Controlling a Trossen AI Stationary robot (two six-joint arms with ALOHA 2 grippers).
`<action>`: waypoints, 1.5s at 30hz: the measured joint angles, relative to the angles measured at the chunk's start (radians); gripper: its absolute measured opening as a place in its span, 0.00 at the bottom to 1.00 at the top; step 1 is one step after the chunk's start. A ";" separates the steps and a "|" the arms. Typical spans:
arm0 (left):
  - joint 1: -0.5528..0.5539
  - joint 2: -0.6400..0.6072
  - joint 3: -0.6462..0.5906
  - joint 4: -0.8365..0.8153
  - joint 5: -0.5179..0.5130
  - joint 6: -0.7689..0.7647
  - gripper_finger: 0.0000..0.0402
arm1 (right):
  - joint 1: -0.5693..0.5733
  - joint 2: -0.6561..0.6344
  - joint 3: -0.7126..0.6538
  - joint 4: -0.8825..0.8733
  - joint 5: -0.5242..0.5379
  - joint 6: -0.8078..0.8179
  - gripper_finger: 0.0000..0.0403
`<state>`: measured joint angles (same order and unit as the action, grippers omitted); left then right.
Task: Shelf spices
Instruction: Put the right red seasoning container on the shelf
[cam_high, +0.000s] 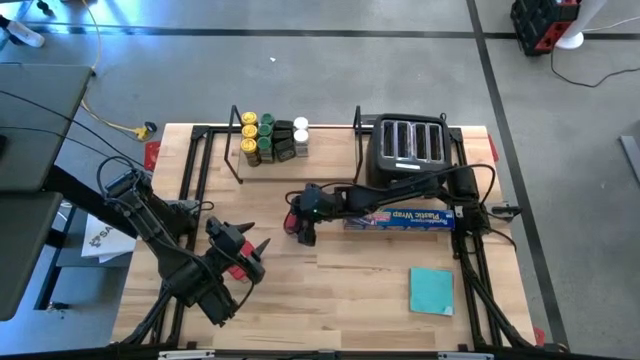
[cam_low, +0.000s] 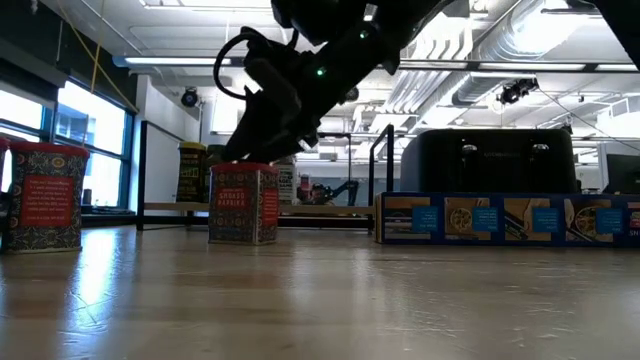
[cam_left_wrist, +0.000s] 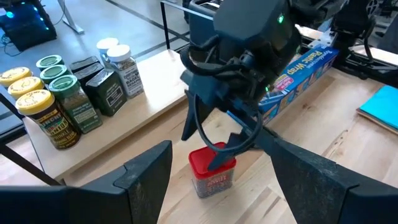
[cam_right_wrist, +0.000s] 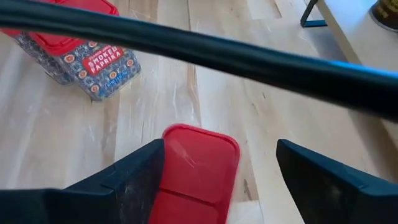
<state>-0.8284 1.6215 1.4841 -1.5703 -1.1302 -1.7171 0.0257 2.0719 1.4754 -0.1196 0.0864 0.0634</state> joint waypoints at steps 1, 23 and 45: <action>0.000 0.000 0.000 0.000 0.000 0.000 0.67 | 0.000 -0.005 0.003 -0.009 0.000 -0.001 0.76; -0.003 0.000 0.000 0.001 -0.005 0.001 0.67 | 0.057 0.020 0.010 -0.064 0.130 0.071 0.76; -0.004 0.000 0.000 0.002 -0.003 0.001 0.67 | 0.057 0.023 0.042 -0.101 0.078 0.006 0.76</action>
<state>-0.8322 1.6215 1.4837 -1.5688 -1.1336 -1.7161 0.0824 2.0945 1.5174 -0.2208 0.1642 0.0691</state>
